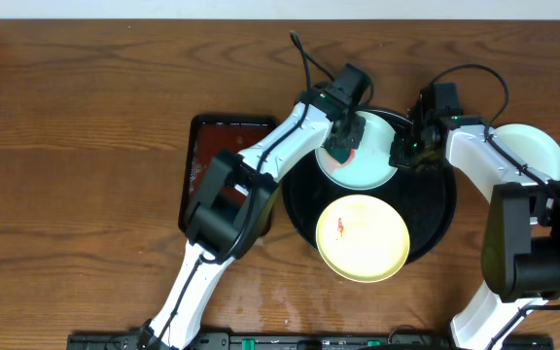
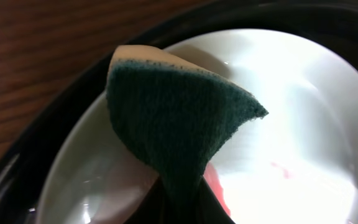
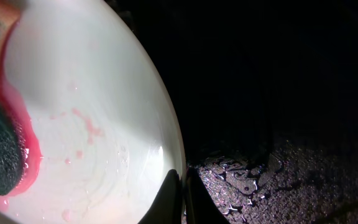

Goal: Clean dirty plates on tray and stack at the side
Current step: 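Scrub the pale green plate with the sponge in the left gripper, then return the sponge with the left gripper to above the small tray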

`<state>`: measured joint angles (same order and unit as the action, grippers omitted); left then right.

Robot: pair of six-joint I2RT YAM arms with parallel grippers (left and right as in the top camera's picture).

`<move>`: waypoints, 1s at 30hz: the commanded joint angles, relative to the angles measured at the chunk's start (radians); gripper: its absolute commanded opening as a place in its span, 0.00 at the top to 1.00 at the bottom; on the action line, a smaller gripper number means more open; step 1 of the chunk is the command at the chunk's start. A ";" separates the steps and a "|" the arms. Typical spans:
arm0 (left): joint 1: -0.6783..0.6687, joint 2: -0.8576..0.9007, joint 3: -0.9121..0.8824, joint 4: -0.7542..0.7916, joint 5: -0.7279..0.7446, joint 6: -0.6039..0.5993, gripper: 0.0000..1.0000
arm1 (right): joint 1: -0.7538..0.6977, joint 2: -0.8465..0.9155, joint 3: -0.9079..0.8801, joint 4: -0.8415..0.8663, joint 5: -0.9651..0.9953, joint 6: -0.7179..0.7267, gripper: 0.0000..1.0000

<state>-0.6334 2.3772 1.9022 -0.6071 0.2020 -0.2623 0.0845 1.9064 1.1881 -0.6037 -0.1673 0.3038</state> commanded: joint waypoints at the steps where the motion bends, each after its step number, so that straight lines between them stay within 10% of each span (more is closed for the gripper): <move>1: -0.040 0.104 -0.077 -0.042 0.299 -0.005 0.92 | 0.005 -0.005 -0.013 -0.002 0.006 -0.006 0.99; 15: 0.030 0.064 0.056 -0.031 0.706 -0.008 0.92 | 0.006 -0.005 -0.013 -0.002 0.006 -0.006 0.99; 30: 0.319 -0.356 0.114 -0.325 0.144 -0.031 0.92 | 0.006 -0.005 -0.013 -0.008 0.006 -0.013 0.86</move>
<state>-0.3515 2.1025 1.9907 -0.8589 0.5335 -0.2890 0.0845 1.9064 1.1839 -0.6102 -0.1604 0.2989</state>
